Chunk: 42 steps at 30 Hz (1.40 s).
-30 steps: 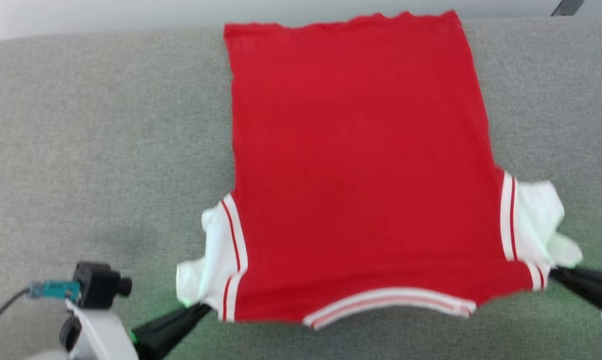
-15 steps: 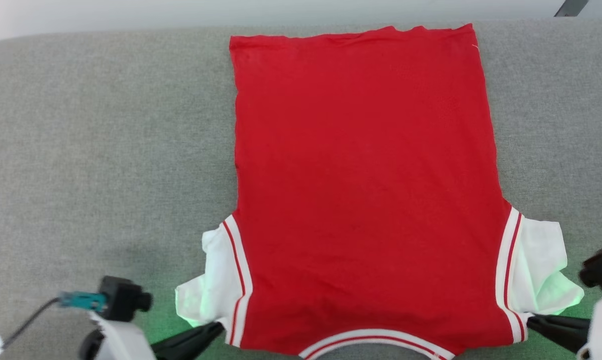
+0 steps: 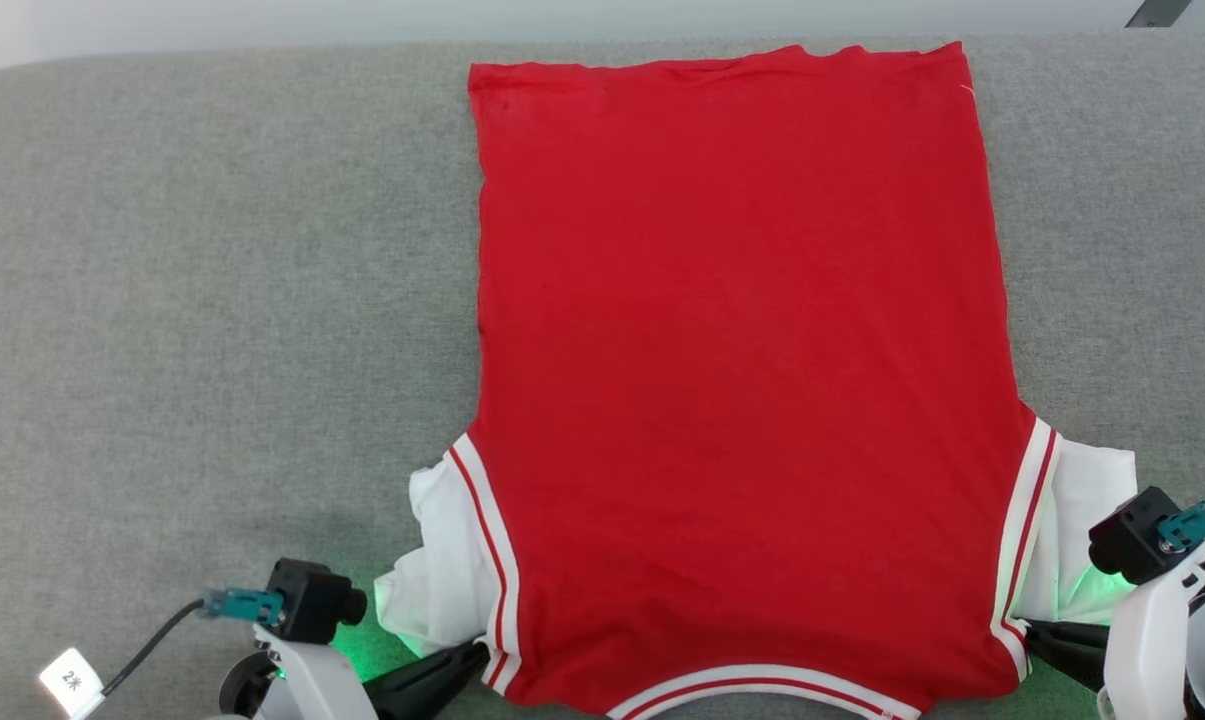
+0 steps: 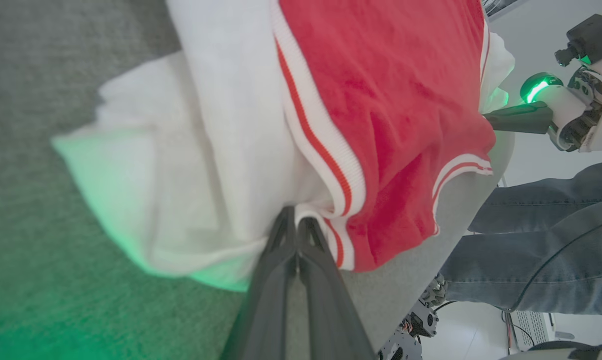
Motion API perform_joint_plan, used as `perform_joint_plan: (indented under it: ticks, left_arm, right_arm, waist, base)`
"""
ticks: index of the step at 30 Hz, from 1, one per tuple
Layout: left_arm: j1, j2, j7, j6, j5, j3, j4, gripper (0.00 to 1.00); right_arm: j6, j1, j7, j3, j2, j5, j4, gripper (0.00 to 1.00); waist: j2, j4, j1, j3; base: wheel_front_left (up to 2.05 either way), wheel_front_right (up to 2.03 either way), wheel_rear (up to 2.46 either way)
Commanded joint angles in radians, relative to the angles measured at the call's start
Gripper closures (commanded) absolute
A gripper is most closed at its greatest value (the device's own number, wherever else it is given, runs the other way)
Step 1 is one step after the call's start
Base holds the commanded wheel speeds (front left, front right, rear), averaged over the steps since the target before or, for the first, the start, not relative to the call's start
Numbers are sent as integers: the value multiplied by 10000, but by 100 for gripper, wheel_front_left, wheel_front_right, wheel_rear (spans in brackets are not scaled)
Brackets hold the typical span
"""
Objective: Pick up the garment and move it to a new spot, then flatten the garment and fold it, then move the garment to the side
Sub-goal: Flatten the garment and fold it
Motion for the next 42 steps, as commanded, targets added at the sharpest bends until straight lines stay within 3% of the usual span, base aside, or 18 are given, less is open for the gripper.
perform_joint_plan:
  ticks: [1,2,3,4,5,7,12,15,19,22,25,31,32,34,42]
  left_arm:
    - [243,-286,44,138,-95,-124,376,100]
    - [248,-334,28,138,-96,-128,418,100]
    - [246,-366,-8,138,-98,-130,443,100]
    - [240,-374,-48,138,-107,-132,451,100]
    - [236,-370,-70,138,-111,-133,440,100]
    - [220,-340,-151,138,-107,-130,383,100]
    - [250,-230,-340,135,-13,-128,125,100]
    - [222,-232,-458,123,82,-132,-49,100]
    - [57,-327,-601,97,220,-140,-233,100]
    - [-213,-486,-596,97,387,-126,-332,100]
    - [-541,-598,-467,92,601,-117,-454,100]
    - [-1272,-1090,-153,92,991,-102,-663,100]
    - [-1272,-1090,-153,92,991,-102,-663,100]
    - [-1470,-1324,-29,91,1156,-114,-752,100]
    - [-1625,-1797,58,149,1253,-182,-627,100]
  right_arm:
    - [-183,140,-84,69,459,-263,284,100]
    - [-183,108,-131,3,487,-355,271,97]
    - [-183,80,-181,-78,478,-482,234,70]
    - [-184,49,-259,-197,439,-602,182,22]
    - [-186,31,-306,-298,381,-680,66,0]
    - [-184,85,-367,-595,150,-671,-277,0]
    - [-108,750,52,-1771,-1132,-26,-1779,0]
    - [-108,1253,298,-2963,-1964,756,-2586,0]
    - [-108,1244,444,-4705,-2294,1522,-2991,0]
    - [-108,479,892,-5798,-1862,1248,-2305,0]
    - [-108,-1029,1849,-6090,-958,648,-1649,0]
    - [-108,-4887,3569,-5995,1422,-1772,910,0]
    - [-108,-4887,3569,-5995,1422,-1772,910,0]
    - [-108,-6457,4076,-5850,2335,-3073,2323,0]
    - [-108,-8925,5109,-5606,3046,-5676,5161,0]
  waist:
    - [0,-11,0,19]
    - [0,-21,0,23]
    - [0,-34,0,27]
    - [0,-55,0,27]
    - [0,-77,0,24]
    - [0,-105,0,11]
    - [0,-118,0,32]
    - [0,-33,0,125]
    - [0,114,0,376]
    - [0,331,0,669]
    - [0,605,0,1066]
    - [0,1454,0,1805]
    - [0,1454,0,1805]
    - [0,1812,0,2239]
    - [0,2482,0,3041]
  base:
    - [0,0,0]
    - [0,0,0]
    - [0,0,0]
    - [0,0,0]
    - [0,0,0]
    - [0,0,0]
    - [0,0,0]
    - [0,0,0]
    - [0,0,0]
    - [0,0,0]
    - [0,0,0]
    - [0,0,0]
    - [0,0,0]
    - [0,0,0]
    - [0,0,0]
